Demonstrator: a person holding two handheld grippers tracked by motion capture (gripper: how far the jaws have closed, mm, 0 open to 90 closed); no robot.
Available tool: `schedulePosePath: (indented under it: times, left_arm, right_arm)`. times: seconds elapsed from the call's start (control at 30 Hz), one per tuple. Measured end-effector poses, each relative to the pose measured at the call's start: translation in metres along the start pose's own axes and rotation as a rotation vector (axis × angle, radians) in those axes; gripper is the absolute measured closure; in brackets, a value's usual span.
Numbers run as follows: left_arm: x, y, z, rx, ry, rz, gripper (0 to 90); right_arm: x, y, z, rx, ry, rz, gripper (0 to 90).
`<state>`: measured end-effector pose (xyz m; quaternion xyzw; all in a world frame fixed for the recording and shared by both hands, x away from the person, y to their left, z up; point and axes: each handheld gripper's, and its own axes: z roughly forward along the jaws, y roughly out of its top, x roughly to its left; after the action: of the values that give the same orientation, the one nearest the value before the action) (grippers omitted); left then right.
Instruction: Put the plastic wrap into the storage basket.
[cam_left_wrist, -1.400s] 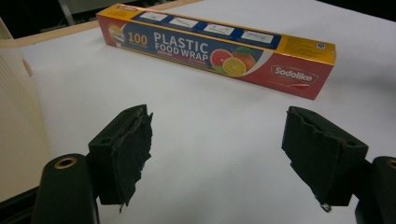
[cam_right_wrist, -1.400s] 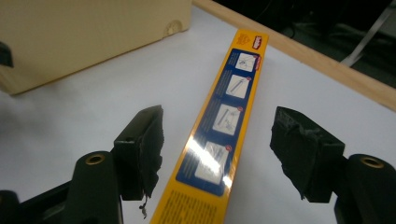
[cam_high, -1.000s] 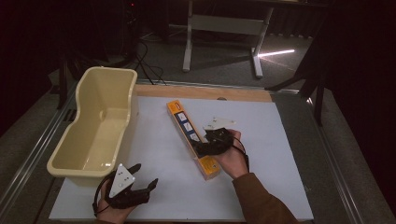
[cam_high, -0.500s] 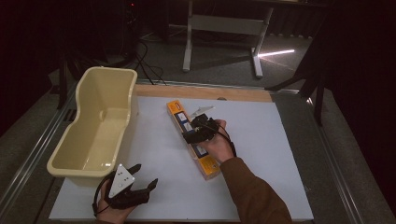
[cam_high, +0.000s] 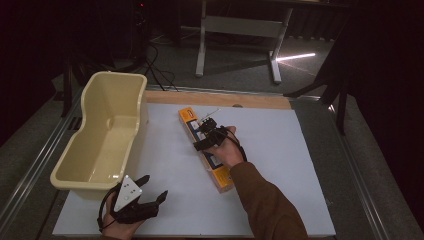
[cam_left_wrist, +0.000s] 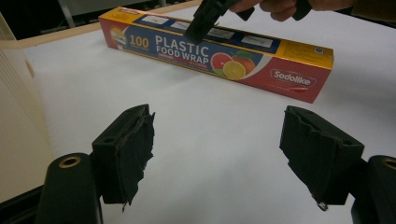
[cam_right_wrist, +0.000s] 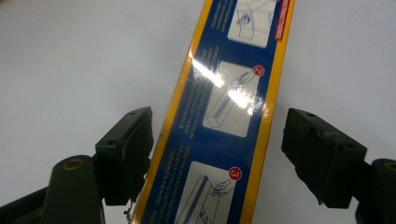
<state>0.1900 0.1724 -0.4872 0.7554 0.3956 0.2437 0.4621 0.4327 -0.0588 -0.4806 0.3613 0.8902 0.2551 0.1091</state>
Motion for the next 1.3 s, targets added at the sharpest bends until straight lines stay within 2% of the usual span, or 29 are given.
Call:
schedulePosePath:
  times: [0.43, 0.6, 0.73, 0.93, 1.1, 1.27, 1.3]
  left_arm:
    - [0.000, 0.000, 0.000, 0.003, -0.003, -0.004, 25.1]
    - [0.001, 0.000, -0.001, -0.001, -0.005, -0.007, 25.2]
    - [0.001, 0.000, -0.001, 0.000, -0.006, -0.006, 25.3]
    - [0.001, -0.001, 0.000, 0.001, -0.005, -0.008, 25.4]
    - [-0.001, 0.000, 0.001, 0.004, -0.009, -0.005, 25.3]
    - [-0.001, 0.000, 0.002, 0.008, -0.014, -0.002, 25.3]
    - [0.000, 0.000, 0.001, 0.006, -0.014, -0.005, 25.3]
  right_arm:
    - [0.001, 0.003, 0.018, 0.105, 0.014, 0.013, 27.0]
    - [0.004, 0.007, 0.017, 0.174, -0.011, 0.019, 30.8]
    - [0.007, 0.007, 0.014, 0.217, -0.026, -0.004, 32.0]
    - [0.008, 0.000, 0.006, 0.301, -0.004, -0.054, 32.7]
    - [0.004, 0.003, 0.010, 0.336, 0.038, -0.008, 31.4]
    - [0.002, 0.011, 0.015, 0.346, 0.042, 0.015, 31.1]
    - [0.001, 0.013, 0.017, 0.343, 0.044, 0.037, 31.5]
